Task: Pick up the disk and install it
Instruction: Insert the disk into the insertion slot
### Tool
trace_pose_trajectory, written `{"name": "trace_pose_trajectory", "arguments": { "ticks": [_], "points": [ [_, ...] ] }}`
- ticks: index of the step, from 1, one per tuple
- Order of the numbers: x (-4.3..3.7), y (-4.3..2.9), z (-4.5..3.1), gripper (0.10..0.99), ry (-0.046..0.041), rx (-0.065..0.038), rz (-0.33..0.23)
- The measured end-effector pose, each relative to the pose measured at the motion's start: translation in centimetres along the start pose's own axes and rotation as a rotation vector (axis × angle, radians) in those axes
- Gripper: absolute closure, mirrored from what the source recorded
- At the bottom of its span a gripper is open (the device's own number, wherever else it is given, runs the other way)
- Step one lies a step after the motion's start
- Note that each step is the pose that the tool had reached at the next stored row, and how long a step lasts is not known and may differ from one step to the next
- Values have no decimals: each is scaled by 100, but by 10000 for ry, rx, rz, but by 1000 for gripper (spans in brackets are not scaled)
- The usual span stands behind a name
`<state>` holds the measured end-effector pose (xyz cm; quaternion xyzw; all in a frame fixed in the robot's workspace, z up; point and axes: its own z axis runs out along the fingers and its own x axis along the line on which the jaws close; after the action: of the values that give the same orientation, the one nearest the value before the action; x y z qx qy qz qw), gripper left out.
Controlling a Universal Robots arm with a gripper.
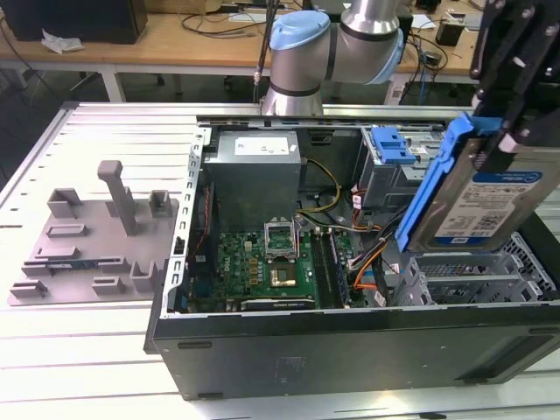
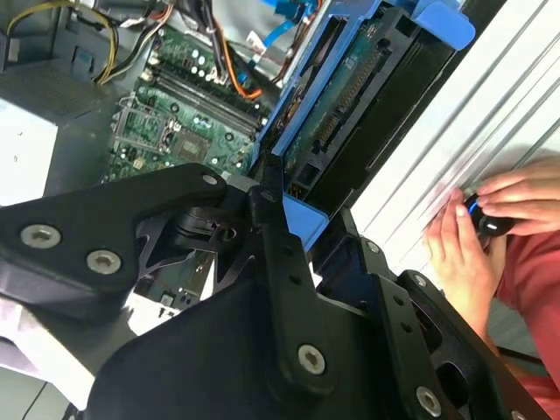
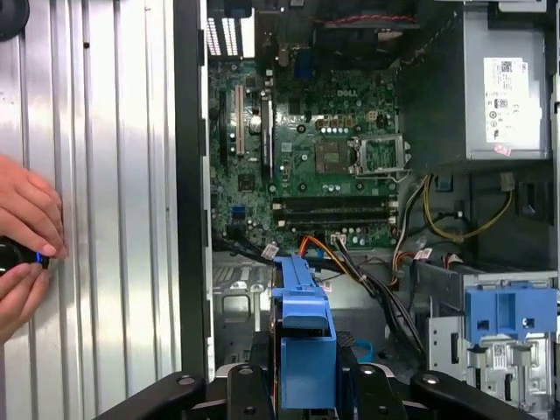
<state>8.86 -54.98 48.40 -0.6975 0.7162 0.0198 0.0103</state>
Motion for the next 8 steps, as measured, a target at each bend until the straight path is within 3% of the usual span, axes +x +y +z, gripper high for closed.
{"name": "trace_pose_trajectory", "arguments": {
  "ticks": [8],
  "points": [
    [10, -181, 11, 718, -7, -1, 2]
  ]
}}
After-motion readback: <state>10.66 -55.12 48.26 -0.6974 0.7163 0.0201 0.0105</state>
